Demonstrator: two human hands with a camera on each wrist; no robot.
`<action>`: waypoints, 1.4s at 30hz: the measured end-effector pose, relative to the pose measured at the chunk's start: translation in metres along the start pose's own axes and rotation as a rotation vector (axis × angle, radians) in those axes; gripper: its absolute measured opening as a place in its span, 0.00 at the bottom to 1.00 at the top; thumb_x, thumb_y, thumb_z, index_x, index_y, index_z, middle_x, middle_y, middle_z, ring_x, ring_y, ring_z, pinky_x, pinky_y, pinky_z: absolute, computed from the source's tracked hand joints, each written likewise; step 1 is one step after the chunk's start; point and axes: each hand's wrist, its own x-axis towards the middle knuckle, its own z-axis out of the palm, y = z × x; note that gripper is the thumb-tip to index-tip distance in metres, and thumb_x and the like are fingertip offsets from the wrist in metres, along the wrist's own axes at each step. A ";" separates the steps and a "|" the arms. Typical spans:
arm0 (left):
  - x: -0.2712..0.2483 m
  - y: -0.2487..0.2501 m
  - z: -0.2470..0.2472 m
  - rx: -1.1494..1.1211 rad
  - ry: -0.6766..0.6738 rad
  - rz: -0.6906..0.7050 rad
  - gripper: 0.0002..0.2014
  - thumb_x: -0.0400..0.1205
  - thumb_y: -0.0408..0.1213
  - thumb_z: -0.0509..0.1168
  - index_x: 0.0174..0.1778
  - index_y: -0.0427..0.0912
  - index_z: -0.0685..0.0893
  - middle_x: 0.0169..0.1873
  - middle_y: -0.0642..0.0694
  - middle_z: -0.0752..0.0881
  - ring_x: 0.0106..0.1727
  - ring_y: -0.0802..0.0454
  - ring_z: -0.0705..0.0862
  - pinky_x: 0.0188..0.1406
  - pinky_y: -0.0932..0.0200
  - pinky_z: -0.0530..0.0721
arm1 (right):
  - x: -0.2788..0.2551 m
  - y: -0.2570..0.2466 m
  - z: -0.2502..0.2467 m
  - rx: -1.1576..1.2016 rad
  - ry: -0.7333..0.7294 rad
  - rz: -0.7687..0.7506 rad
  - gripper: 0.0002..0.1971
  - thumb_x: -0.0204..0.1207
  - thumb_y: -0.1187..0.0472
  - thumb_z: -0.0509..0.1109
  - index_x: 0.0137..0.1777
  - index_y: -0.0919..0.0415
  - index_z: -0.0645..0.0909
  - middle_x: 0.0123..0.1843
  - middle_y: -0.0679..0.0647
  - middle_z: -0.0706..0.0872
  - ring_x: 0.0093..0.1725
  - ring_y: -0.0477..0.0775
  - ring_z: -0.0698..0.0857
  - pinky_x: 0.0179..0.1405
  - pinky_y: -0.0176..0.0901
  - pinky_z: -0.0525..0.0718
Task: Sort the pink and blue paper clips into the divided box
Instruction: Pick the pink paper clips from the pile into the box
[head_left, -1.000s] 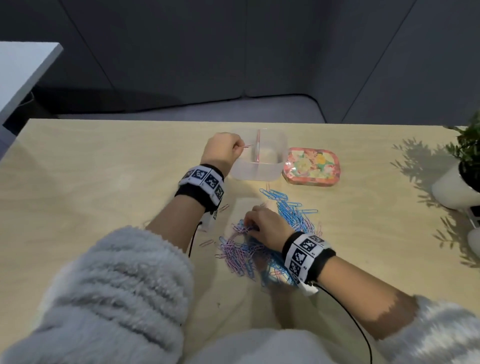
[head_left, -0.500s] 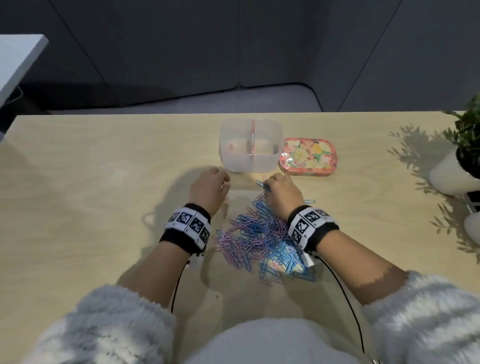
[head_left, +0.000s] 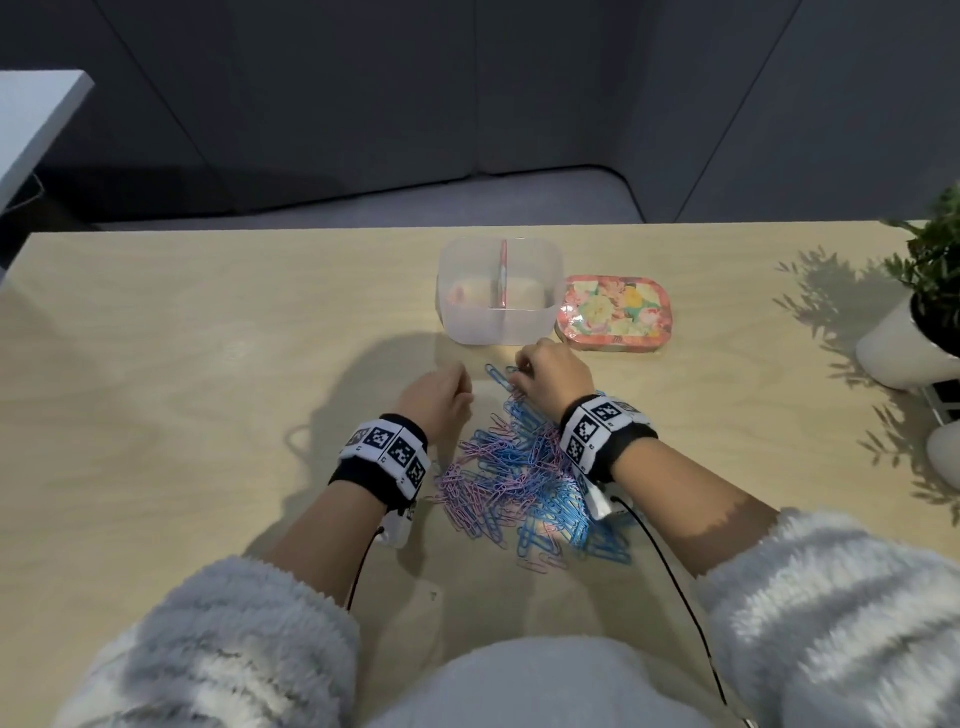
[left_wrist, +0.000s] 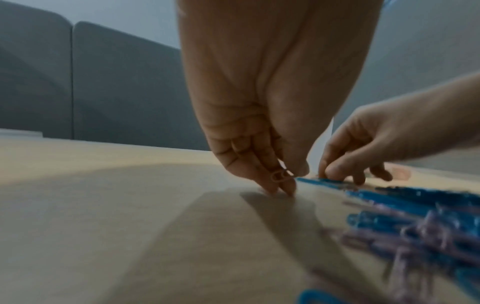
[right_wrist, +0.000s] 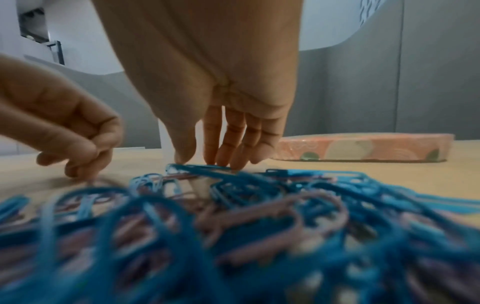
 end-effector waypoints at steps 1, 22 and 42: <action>0.000 0.003 0.000 -0.083 -0.021 -0.009 0.06 0.82 0.32 0.58 0.52 0.35 0.75 0.48 0.37 0.85 0.48 0.42 0.81 0.48 0.52 0.77 | 0.001 -0.001 0.001 -0.009 0.001 0.002 0.11 0.77 0.55 0.67 0.50 0.63 0.82 0.54 0.61 0.83 0.55 0.62 0.81 0.49 0.51 0.81; 0.008 0.021 0.016 0.282 -0.148 0.257 0.10 0.80 0.35 0.63 0.53 0.34 0.81 0.54 0.36 0.80 0.55 0.38 0.81 0.54 0.46 0.77 | -0.009 0.014 0.000 0.054 -0.232 -0.042 0.06 0.71 0.69 0.67 0.44 0.65 0.84 0.50 0.62 0.87 0.52 0.62 0.84 0.49 0.44 0.78; 0.001 0.014 0.011 0.342 -0.168 0.157 0.13 0.82 0.39 0.60 0.49 0.30 0.80 0.52 0.33 0.81 0.52 0.35 0.82 0.52 0.47 0.78 | 0.023 -0.002 0.004 0.099 0.030 0.172 0.05 0.72 0.66 0.69 0.43 0.65 0.86 0.46 0.63 0.88 0.49 0.65 0.86 0.47 0.49 0.84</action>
